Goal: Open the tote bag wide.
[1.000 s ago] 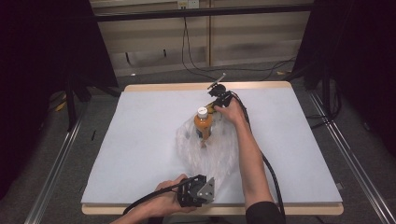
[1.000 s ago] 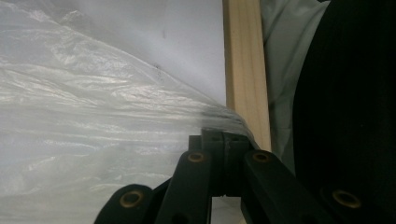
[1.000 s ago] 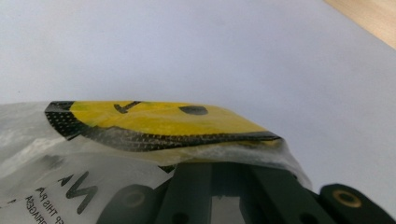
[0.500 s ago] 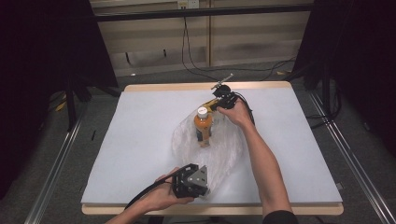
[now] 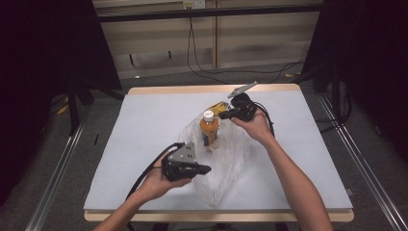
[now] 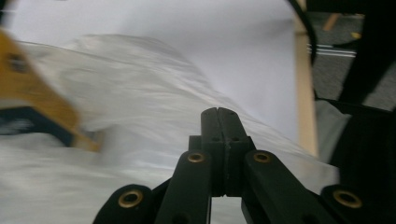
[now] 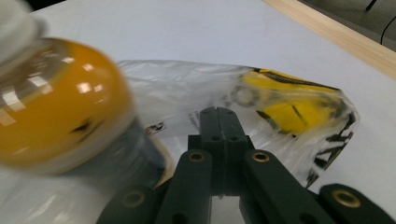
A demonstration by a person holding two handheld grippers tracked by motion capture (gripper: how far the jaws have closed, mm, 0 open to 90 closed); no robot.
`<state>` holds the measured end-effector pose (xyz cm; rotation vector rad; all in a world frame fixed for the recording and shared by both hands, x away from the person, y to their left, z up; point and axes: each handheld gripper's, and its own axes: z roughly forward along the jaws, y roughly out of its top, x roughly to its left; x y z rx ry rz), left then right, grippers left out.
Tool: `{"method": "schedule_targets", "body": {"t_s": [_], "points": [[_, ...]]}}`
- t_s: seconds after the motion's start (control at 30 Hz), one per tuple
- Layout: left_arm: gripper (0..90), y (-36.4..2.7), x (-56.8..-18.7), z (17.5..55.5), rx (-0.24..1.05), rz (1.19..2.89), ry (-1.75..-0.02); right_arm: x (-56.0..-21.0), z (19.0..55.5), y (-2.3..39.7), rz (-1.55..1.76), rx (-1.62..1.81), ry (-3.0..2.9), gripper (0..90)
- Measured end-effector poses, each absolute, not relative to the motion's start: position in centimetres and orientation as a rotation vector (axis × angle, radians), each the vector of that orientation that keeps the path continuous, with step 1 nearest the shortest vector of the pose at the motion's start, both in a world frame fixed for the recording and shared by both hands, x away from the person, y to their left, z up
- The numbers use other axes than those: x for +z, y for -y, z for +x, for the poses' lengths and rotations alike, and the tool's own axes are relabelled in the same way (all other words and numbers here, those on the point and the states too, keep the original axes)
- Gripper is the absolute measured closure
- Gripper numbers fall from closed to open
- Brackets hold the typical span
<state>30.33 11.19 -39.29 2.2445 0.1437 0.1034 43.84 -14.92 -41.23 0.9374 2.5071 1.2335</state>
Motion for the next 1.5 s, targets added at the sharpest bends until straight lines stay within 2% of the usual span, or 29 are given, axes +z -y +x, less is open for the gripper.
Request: {"method": "schedule_targets", "body": {"t_s": [0.03, 0.1, 0.17, 0.43, 0.57, 0.63, 0.73, 1.2, 1.4, 1.5], "points": [[90.0, -11.6, -39.0, 31.7, 0.108, 2.230, -0.185, -40.8, 42.5, 15.3, 0.919, 1.249, -2.502, 90.0], [90.0, -11.8, -38.9, 32.2, 0.116, 2.230, -0.205, -40.7, 41.8, 15.5, 0.902, 1.261, -2.507, 90.0], [90.0, -12.1, -39.0, 32.9, 0.138, 2.231, -0.226, -40.5, 39.4, 15.9, 0.853, 1.303, -2.536, 90.0], [90.0, -10.8, -41.8, 35.1, 0.163, 2.314, -0.263, -42.0, 36.6, 13.7, 0.745, 1.311, -2.636, 90.0], [90.0, -10.6, -44.3, 37.1, 0.193, 2.378, -0.314, -45.8, 37.1, 13.7, 0.812, 1.163, -2.692, 90.0], [90.0, -11.1, -45.1, 38.1, 0.174, 2.368, -0.372, -46.8, 37.5, 14.0, 0.828, 1.111, -2.703, 90.0], [90.0, -12.3, -46.7, 39.8, 0.228, 2.428, -0.470, -47.8, 37.9, 15.1, 0.845, 1.052, -2.707, 90.0], [90.0, -16.6, -47.3, 40.2, 0.246, 2.410, -0.566, -48.1, 38.1, 19.9, 0.931, 1.100, -2.642, 90.0], [90.0, -18.0, -47.3, 39.7, 0.234, 2.390, -0.599, -48.1, 37.2, 21.0, 0.940, 1.083, -2.636, 90.0], [90.0, -18.6, -47.1, 39.1, 0.281, 2.436, -0.589, -47.9, 36.3, 22.0, 0.961, 1.044, -2.622, 90.0]]}}
